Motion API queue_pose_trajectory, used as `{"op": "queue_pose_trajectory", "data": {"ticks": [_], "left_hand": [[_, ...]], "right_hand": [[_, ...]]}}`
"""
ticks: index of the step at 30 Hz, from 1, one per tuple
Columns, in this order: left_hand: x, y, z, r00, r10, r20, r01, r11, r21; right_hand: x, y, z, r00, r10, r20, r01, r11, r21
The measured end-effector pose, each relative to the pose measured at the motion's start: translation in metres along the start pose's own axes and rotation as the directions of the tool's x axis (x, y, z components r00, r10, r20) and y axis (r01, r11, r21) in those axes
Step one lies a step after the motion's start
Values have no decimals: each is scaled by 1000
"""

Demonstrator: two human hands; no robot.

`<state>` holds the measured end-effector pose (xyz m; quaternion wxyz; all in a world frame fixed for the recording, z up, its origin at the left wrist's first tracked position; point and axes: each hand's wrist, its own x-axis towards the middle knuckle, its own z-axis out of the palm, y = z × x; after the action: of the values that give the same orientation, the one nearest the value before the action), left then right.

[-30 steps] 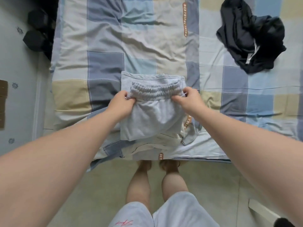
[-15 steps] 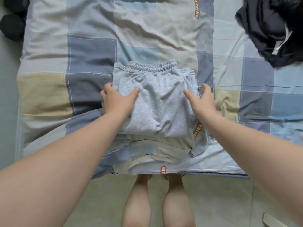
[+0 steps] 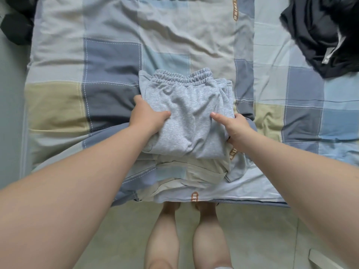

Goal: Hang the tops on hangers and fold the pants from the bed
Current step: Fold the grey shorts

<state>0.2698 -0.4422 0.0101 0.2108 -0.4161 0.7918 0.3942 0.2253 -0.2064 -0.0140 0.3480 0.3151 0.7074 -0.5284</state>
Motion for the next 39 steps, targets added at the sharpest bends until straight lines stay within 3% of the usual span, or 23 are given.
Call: {"op": "queue_pose_trajectory", "data": {"ticks": [4,13,17,23,26,32,39], "left_hand": [[-3,-16,0,997,-24,71,18,996,90],[-71,-63,-26,954,-84,288,99,994,-38],[-125,-86,-47,892,-203,404,228,973,-16],[-191,-101,-71,737,-411,536,375,909,181],[-219,-90,-77,677,-472,564,422,878,227],[-270,-41,-66,630,-417,655,374,902,215],[-362,24,-7,700,-183,690,62,979,197]], "right_hand": [[-12,7,6,990,132,51,-135,989,64],[-98,39,-11,917,362,168,-383,917,113],[-160,59,-24,862,478,171,-498,860,110],[-242,81,-48,783,574,238,-619,757,210],[-275,92,-67,786,562,257,-618,724,308],[-342,124,-123,842,497,210,-523,657,543],[-429,189,-206,933,354,69,-266,547,794]]}}
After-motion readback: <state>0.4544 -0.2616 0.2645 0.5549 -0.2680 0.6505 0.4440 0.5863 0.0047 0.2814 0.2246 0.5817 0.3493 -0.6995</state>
